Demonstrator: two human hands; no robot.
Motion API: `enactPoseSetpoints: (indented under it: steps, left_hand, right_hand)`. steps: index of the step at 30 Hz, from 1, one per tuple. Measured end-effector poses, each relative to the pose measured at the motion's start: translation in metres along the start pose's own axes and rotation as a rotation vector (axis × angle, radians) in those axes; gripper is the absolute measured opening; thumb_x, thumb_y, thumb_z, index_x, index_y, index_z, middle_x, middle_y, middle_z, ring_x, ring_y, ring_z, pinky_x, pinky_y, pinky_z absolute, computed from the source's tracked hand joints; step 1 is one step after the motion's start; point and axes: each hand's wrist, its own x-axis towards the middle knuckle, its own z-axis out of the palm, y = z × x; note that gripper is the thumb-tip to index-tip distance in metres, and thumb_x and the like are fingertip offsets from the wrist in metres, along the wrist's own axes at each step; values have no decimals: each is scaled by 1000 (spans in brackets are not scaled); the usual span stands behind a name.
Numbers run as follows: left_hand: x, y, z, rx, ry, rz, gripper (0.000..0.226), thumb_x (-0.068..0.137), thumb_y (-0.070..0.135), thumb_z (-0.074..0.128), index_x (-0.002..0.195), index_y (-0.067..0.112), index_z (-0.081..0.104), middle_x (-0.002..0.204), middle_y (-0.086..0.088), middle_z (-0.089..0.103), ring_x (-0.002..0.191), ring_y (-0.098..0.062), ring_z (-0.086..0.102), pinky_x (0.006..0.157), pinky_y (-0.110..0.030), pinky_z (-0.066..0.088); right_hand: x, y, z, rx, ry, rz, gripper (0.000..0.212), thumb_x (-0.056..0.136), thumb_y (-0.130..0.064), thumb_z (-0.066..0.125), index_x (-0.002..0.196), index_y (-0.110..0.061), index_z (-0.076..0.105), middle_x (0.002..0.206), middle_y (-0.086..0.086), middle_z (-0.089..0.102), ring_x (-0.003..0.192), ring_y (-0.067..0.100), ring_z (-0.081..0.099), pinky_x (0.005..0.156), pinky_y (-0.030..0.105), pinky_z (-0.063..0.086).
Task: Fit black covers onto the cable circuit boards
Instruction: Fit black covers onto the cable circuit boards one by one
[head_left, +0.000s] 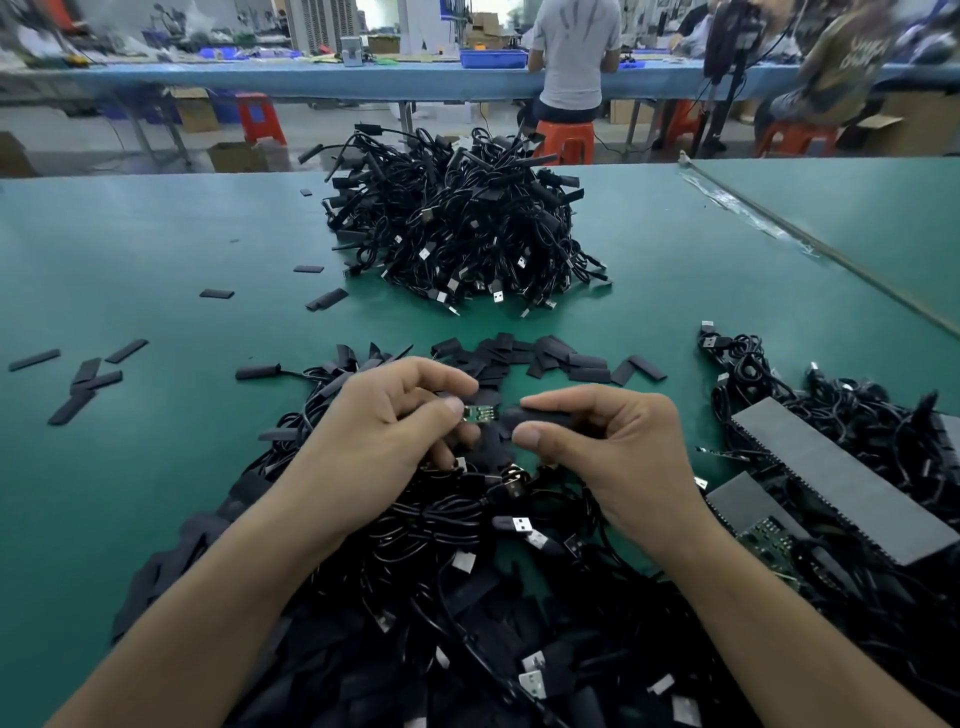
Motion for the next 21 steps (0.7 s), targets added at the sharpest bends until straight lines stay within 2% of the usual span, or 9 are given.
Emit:
enactPoseSetpoints:
  steps: [3, 9, 21]
  left_hand:
    - [0, 2, 0, -16, 0, -16, 22, 97, 7, 57, 93, 21, 74, 75, -1, 76, 52, -1, 58, 49, -5, 40]
    - [-2, 5, 0, -10, -32, -24, 24, 97, 7, 58, 91, 23, 76, 75, -1, 76, 54, 1, 58, 52, -5, 41]
    - [-4, 10, 0, -18, -52, -42, 21, 96, 7, 60, 93, 20, 76, 77, -3, 77, 54, -1, 59, 52, -5, 41]
  right_hand:
    - [0, -1, 0, -3, 1, -6, 18, 60, -26, 84, 77, -24, 78, 68, -3, 75, 58, 3, 66, 57, 14, 51]
    - [0, -1, 0, -24, -39, -3, 10, 63, -28, 82, 72, -25, 78, 65, -4, 73, 57, 2, 64, 57, 13, 49]
    - [1, 1, -2, -29, -38, 34, 13, 65, -31, 83, 75, -24, 79, 65, -1, 72, 55, 4, 62, 56, 15, 50]
